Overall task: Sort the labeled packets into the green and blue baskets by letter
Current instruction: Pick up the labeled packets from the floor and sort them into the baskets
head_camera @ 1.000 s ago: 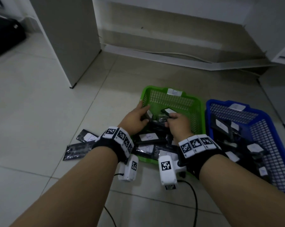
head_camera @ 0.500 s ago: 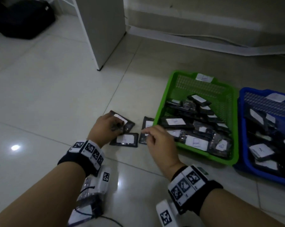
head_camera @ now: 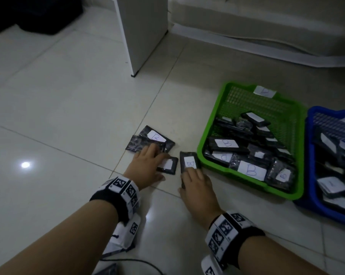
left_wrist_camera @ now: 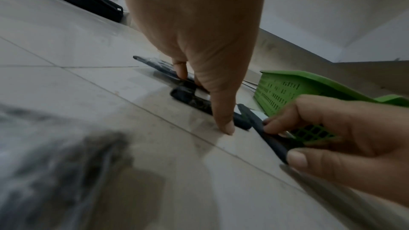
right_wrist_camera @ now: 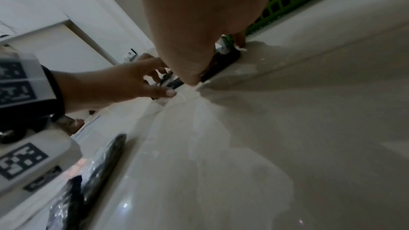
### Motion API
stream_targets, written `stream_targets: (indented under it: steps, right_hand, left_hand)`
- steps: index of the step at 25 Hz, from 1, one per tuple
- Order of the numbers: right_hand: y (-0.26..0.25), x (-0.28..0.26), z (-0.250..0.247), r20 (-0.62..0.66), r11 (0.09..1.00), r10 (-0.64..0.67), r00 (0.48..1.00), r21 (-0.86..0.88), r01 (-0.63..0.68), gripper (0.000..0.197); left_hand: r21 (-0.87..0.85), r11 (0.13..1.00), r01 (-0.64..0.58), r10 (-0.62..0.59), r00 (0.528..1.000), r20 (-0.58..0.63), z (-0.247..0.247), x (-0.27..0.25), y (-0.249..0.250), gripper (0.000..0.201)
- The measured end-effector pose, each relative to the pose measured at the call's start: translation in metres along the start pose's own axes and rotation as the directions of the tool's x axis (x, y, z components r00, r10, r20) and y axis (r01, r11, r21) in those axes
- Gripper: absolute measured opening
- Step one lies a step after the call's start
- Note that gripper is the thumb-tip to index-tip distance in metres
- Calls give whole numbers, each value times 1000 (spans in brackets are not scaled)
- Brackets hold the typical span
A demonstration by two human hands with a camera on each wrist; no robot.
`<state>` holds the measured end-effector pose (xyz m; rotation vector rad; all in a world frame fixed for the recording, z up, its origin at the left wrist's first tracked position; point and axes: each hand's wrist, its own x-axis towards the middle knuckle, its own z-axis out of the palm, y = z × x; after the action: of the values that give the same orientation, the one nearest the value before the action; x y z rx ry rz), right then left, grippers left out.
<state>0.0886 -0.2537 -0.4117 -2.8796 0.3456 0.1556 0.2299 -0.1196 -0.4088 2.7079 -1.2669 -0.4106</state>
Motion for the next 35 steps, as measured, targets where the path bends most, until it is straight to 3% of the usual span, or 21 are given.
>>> stream_targets:
  steps: [2, 4, 7, 9, 12, 13, 14, 16, 17, 19, 20, 22, 24, 27, 29, 32, 35]
  right_hand:
    - [4, -10, 3, -89, 997, 4, 996, 73, 3, 30]
    - [9, -15, 2, -97, 975, 103, 990, 205, -81, 32]
    - [12, -24, 0, 7, 918, 262, 965, 308, -251, 59]
    - [14, -27, -4, 77, 886, 280, 957, 362, -289, 76]
    - [18, -30, -24, 125, 749, 247, 961, 604, -271, 67]
    - [19, -32, -32, 78, 743, 228, 970, 630, -226, 60]
    - [20, -34, -41, 22, 735, 226, 974, 652, -185, 54]
    - [20, -38, -62, -128, 730, 235, 964, 677, -88, 44]
    - [22, -39, -73, -218, 731, 249, 944, 681, -36, 41]
    - [31, -35, -93, -350, 708, 362, 864, 706, -10, 35]
    - [41, -29, -101, -353, 663, 458, 816, 747, -49, 33]
    - [64, -10, -106, -206, 482, 629, 750, 860, -168, 29]
    - [86, 7, -107, -35, 394, 654, 756, 869, -300, 28]
    - [100, 26, -101, 83, 398, 602, 794, 831, -389, 34]
    - [105, 33, -94, 76, 394, 566, 821, 849, -351, 37]
    - [120, 28, -95, 69, 456, 549, 833, 810, -368, 31]
    - [139, -3, -134, 147, 350, 570, 808, 847, -401, 24]
  left_hand:
    - [-23, 1000, -9, 9, 1000, -18, -1, -1, 5, 61]
    - [5, 999, -38, 38, 999, 19, -4, -2, 5, 59]
    - [14, 998, -61, 60, 996, 60, -8, -3, 10, 55]
    - [-165, 986, 12, 10, 992, 127, -13, -2, 14, 48]
    - [-456, 872, 178, -31, 950, 311, -30, 0, 14, 34]
    - [-568, 791, 230, 3, 925, 379, -37, -1, 16, 35]
    - [-693, 657, 296, 54, 899, 435, -45, -5, 20, 39]
    - [-849, 291, 442, 149, 855, 496, -61, -8, 34, 37]
    - [-860, 174, 480, 201, 838, 508, -71, -8, 42, 31]
    - [-863, 144, 485, 236, 830, 506, -87, -6, 59, 22]
    - [-870, 161, 466, 231, 839, 493, -93, -2, 67, 19]
    - [-888, 141, 439, 177, 871, 459, -99, 8, 82, 14]
    - [-910, 107, 400, 145, 899, 413, -98, 20, 93, 31]
    - [-923, 171, 344, 117, 923, 366, -96, 37, 104, 53]
    - [-928, 198, 316, 66, 940, 334, -95, 46, 110, 50]
    - [-958, 127, 259, -67, 965, 252, -97, 52, 126, 40]
    - [-962, 135, 236, -111, 969, 222, -104, 63, 156, 32]
